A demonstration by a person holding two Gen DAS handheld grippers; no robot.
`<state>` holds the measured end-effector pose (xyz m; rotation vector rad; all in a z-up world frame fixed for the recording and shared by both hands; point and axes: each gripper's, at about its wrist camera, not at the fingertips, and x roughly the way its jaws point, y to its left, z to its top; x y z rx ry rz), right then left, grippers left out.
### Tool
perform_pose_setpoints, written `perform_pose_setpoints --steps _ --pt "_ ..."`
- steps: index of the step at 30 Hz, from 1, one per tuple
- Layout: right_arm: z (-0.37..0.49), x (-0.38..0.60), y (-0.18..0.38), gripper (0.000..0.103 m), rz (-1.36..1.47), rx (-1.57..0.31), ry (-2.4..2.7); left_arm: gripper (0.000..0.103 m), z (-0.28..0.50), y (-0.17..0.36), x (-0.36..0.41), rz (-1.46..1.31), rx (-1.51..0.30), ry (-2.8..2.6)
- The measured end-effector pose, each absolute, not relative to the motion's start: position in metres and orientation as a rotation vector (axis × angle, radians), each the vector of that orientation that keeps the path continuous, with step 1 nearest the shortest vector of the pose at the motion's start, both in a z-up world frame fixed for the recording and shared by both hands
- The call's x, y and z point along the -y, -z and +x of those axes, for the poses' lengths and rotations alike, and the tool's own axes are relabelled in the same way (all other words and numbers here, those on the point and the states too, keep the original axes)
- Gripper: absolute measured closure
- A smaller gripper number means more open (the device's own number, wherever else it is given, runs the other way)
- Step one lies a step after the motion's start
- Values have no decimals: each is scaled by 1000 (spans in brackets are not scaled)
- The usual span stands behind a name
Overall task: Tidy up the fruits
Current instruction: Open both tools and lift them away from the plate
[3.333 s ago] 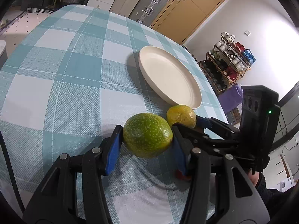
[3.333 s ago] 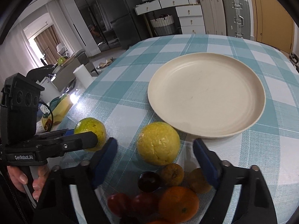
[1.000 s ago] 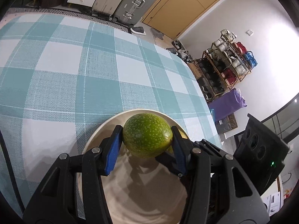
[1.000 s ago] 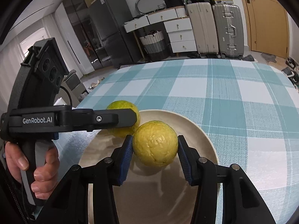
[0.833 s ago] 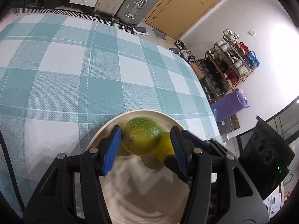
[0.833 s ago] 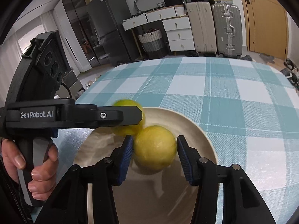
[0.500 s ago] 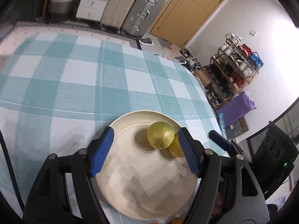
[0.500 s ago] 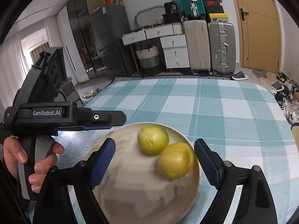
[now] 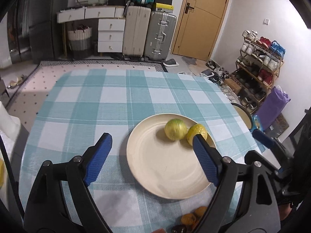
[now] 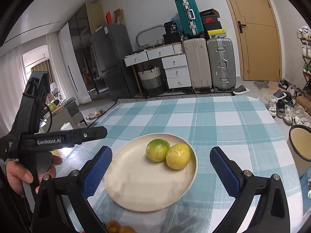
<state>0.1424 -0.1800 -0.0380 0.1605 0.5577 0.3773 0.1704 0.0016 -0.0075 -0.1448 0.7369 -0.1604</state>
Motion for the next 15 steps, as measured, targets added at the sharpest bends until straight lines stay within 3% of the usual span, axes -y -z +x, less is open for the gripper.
perform_pose_setpoints --steps 5,8,15 --pt "122 177 32 0 140 -542 -364 14 146 1 1 -118 -716 131" --pt "109 175 28 0 138 -532 -375 1 131 -3 0 -112 -693 105" --pt "83 167 29 0 138 -524 -375 1 100 -1 -6 -120 -675 104"
